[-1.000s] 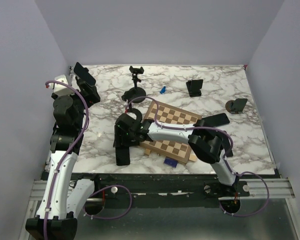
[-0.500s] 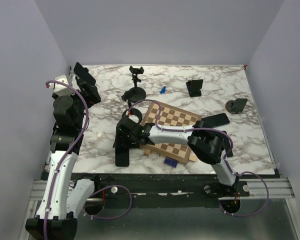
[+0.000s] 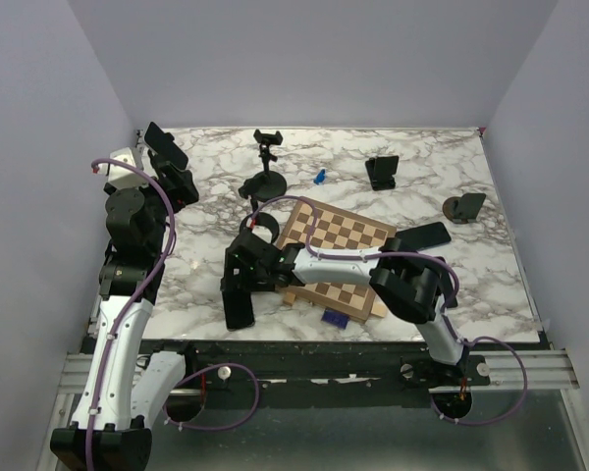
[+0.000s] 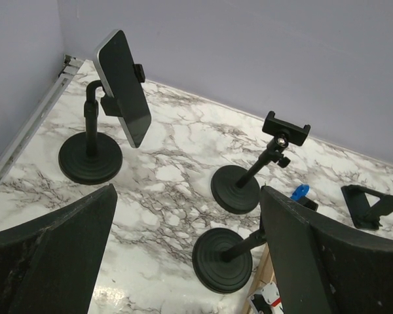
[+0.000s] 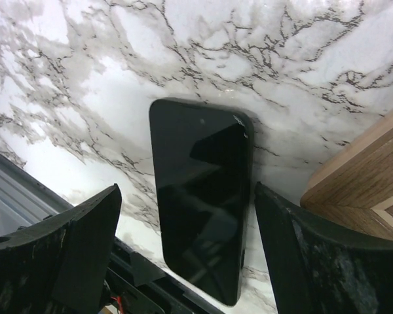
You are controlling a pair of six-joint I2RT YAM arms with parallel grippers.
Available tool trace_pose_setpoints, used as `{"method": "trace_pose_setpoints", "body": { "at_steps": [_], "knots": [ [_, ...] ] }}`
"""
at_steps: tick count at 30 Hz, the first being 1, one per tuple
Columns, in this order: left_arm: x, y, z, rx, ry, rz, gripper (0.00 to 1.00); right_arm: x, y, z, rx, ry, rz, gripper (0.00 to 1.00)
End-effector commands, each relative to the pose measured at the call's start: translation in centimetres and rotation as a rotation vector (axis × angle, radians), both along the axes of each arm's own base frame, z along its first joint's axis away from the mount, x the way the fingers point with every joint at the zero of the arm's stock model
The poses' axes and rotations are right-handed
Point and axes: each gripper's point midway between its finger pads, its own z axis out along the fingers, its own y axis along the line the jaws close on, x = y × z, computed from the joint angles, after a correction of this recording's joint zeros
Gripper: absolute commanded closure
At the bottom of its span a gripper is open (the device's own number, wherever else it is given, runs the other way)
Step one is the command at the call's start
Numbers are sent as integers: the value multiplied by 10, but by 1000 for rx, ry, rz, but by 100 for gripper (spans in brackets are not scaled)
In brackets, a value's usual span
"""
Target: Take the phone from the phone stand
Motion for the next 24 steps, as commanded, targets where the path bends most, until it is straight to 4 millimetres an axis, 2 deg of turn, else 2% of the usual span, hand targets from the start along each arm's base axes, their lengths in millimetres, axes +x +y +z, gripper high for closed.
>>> {"method": "trace_pose_setpoints", "body": {
  "at_steps": [1, 7, 13, 21, 24],
  "knots": [
    [0, -7, 2, 7, -20, -36, 3, 2, -1, 13, -6, -62, 8, 9],
    [3, -7, -2, 14, -10, -37, 3, 1, 8, 33, 42, -98, 79, 6],
    [7, -6, -8, 28, 2, -34, 2, 0, 8, 75, 116, -210, 160, 6],
    [20, 7, -25, 57, 48, 24, 2, -4, -28, 147, 274, -446, 195, 7],
    [30, 11, -32, 35, 69, 19, 6, -5, -48, 161, 302, -519, 185, 8]
  ]
}}
